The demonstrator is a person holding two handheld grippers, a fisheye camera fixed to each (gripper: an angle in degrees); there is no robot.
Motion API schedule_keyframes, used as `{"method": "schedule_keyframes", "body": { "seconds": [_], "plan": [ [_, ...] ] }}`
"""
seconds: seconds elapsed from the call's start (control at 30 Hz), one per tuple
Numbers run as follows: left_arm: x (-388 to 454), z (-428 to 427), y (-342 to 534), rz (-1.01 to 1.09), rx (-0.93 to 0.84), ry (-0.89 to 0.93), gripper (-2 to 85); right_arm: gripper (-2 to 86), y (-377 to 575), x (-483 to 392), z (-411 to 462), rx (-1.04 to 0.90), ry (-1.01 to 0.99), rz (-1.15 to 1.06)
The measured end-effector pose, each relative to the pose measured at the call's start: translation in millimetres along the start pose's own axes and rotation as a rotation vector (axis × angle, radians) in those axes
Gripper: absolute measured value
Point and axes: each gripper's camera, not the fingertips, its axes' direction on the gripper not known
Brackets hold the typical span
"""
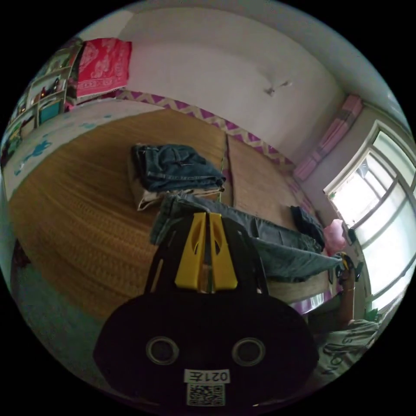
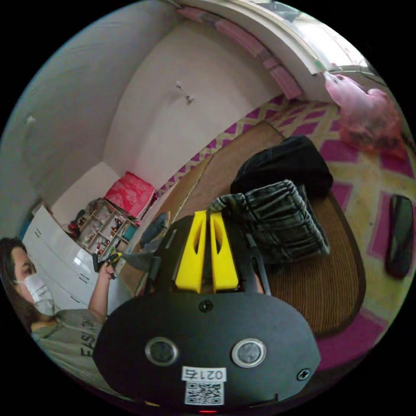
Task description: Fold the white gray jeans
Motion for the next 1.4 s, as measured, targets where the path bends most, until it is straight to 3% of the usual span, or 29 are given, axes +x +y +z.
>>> {"method": "schedule_keyframes", "body": {
  "seconds": [0.17,0.3,0.57,0.7,0.83,0.93,1.03,1.2,1.27,1.4],
  "plan": [
    [5,134,-76,-0.016,-0.162,-0.093,-0.9,-0.3,-63,62,124,-0.123,0.089,0.129],
    [-6,218,-88,-0.042,-0.181,-0.117,-0.8,-0.5,-63,124,219,-0.241,0.206,0.224],
    [-10,226,-98,0.006,-0.135,-0.024,-0.8,-0.4,-42,126,233,-0.204,0.107,0.176],
    [-19,263,-90,-0.014,-0.233,-0.091,-0.5,1.4,-20,140,268,-0.233,0.125,0.166],
    [-29,232,-74,0.02,-0.068,0.042,-0.3,6.3,-4,126,257,-0.193,-0.017,0.174],
    [-45,182,-46,0.001,0.136,0.138,-0.8,5.5,28,78,241,-0.188,-0.122,0.024],
    [-33,177,-21,0.113,0.036,0.124,-0.8,3.0,88,4,257,-0.29,-0.09,-0.22],
    [-3,233,29,0.291,-0.214,-0.191,-0.9,-0.6,230,-96,340,-0.459,0.17,-0.577],
    [-4,229,31,0.275,-0.185,-0.233,-0.9,-0.7,267,-97,384,-0.576,0.318,-0.609],
    [-31,183,48,0.089,-0.047,-0.277,-0.4,-0.7,293,-119,397,-0.552,0.459,-0.689]
  ]
}}
